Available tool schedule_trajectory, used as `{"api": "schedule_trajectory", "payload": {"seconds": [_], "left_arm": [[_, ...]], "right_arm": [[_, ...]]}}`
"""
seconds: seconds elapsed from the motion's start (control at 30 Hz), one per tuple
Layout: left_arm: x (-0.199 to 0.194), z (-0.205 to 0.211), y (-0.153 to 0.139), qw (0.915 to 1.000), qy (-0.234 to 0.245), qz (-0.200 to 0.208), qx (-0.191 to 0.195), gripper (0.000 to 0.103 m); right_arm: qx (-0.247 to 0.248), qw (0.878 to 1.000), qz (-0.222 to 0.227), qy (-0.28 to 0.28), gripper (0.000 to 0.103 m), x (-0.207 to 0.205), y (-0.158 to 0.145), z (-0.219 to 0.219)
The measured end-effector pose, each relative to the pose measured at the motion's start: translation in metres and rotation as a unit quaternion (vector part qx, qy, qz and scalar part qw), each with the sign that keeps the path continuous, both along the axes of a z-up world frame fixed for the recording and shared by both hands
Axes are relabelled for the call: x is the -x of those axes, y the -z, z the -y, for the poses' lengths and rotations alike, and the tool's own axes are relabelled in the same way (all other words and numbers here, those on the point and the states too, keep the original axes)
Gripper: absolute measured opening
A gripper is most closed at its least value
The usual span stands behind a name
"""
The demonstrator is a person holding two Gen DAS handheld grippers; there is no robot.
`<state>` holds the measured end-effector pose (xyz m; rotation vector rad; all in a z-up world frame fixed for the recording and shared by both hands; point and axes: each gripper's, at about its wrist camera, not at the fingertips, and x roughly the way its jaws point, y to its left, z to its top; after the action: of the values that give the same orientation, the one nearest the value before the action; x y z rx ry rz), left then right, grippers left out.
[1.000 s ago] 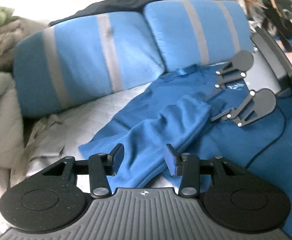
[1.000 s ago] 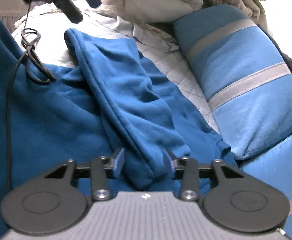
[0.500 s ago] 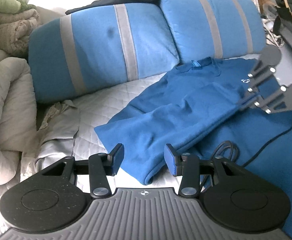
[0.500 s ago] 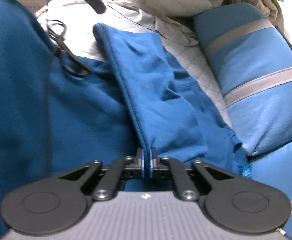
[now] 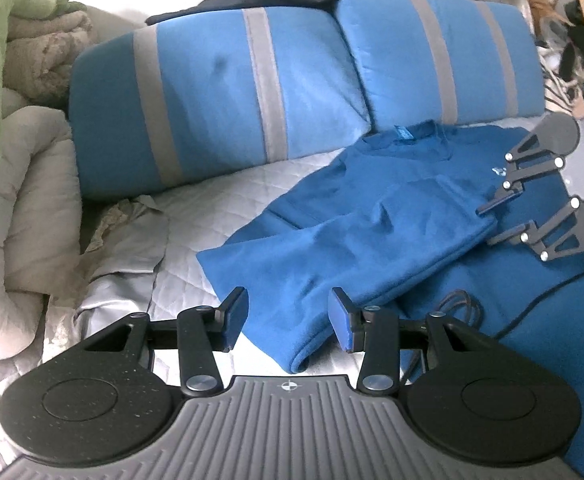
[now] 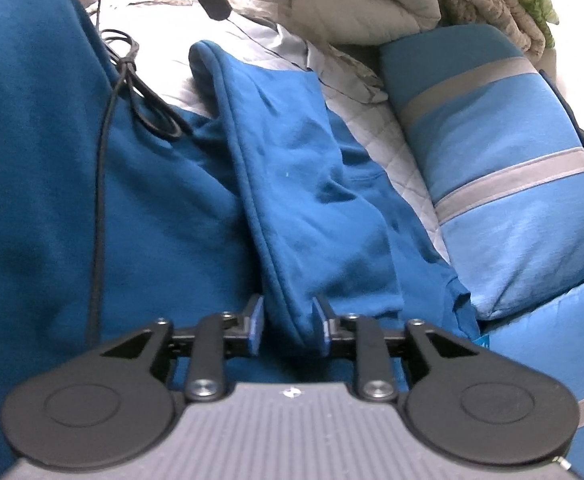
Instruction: Fold clothes
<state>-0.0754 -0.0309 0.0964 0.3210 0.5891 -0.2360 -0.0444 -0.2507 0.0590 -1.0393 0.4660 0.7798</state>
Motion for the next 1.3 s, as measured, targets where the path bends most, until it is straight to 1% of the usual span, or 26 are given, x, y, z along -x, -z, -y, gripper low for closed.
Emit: {"api": "schedule_trajectory", "payload": {"seconds": [0.1, 0.23, 0.3, 0.43, 0.47, 0.5, 0.53, 0.57, 0.6, 0.67, 0.73, 0.8, 0.9, 1.07, 1.17, 1.3], "left_arm": [[-0.002, 0.000, 0.000, 1.0000, -0.007, 0.000, 0.007, 0.044], [-0.003, 0.002, 0.001, 1.0000, -0.008, 0.001, 0.005, 0.044], [-0.003, 0.004, 0.002, 1.0000, -0.005, 0.001, 0.003, 0.044], [-0.004, 0.008, 0.003, 1.0000, -0.005, 0.002, -0.003, 0.044], [-0.004, 0.009, 0.003, 1.0000, -0.005, 0.003, -0.004, 0.044], [-0.005, 0.010, 0.003, 1.0000, -0.005, 0.003, -0.005, 0.044], [-0.005, 0.011, 0.004, 1.0000, -0.005, 0.004, -0.007, 0.044], [-0.005, 0.012, 0.004, 0.9999, -0.005, 0.004, -0.008, 0.044], [-0.006, 0.012, 0.004, 0.9999, -0.005, 0.005, -0.010, 0.044], [-0.006, 0.014, 0.005, 0.9999, -0.005, 0.005, -0.012, 0.044], [-0.007, 0.016, 0.005, 0.9999, -0.005, 0.006, -0.015, 0.047], [-0.007, 0.018, 0.006, 0.9998, -0.005, 0.007, -0.018, 0.057], [-0.014, 0.020, 0.007, 0.9996, -0.014, 0.010, -0.024, 0.066], [-0.032, 0.024, 0.010, 0.9984, -0.041, 0.018, -0.035, 0.067], [-0.043, 0.026, 0.011, 0.9972, -0.058, 0.022, -0.043, 0.067], [-0.057, 0.030, 0.014, 0.9951, -0.080, 0.028, -0.052, 0.067]], "right_arm": [[0.013, 1.000, 0.005, -0.007, 0.049, -0.001, 0.003, -0.003], [0.022, 1.000, 0.003, -0.013, 0.048, -0.007, 0.004, -0.008], [0.022, 1.000, -0.005, -0.012, 0.046, -0.011, 0.001, -0.010], [0.026, 0.999, -0.024, -0.010, 0.045, -0.019, -0.003, -0.013], [0.025, 0.999, -0.027, -0.007, 0.044, -0.021, -0.003, -0.014], [0.028, 0.999, -0.026, -0.006, 0.037, -0.022, -0.003, -0.015], [0.031, 0.999, -0.025, -0.004, 0.018, -0.023, -0.002, -0.016], [0.038, 0.999, -0.017, -0.005, 0.010, -0.023, 0.000, -0.017], [0.046, 0.999, -0.008, -0.006, 0.008, -0.023, 0.002, -0.018], [0.047, 0.999, 0.011, -0.004, 0.007, -0.023, -0.001, -0.019], [0.045, 0.998, 0.039, 0.002, 0.007, -0.024, -0.005, -0.020], [0.037, 0.996, 0.074, 0.014, 0.007, -0.028, -0.014, -0.022], [0.029, 0.993, 0.115, 0.028, 0.007, -0.034, -0.030, -0.026], [0.011, 0.984, 0.170, 0.043, 0.007, -0.044, -0.063, -0.036], [-0.014, 0.978, 0.199, 0.061, 0.007, -0.053, -0.085, -0.040], [-0.055, 0.965, 0.238, 0.091, 0.007, -0.062, -0.119, -0.041]]}}
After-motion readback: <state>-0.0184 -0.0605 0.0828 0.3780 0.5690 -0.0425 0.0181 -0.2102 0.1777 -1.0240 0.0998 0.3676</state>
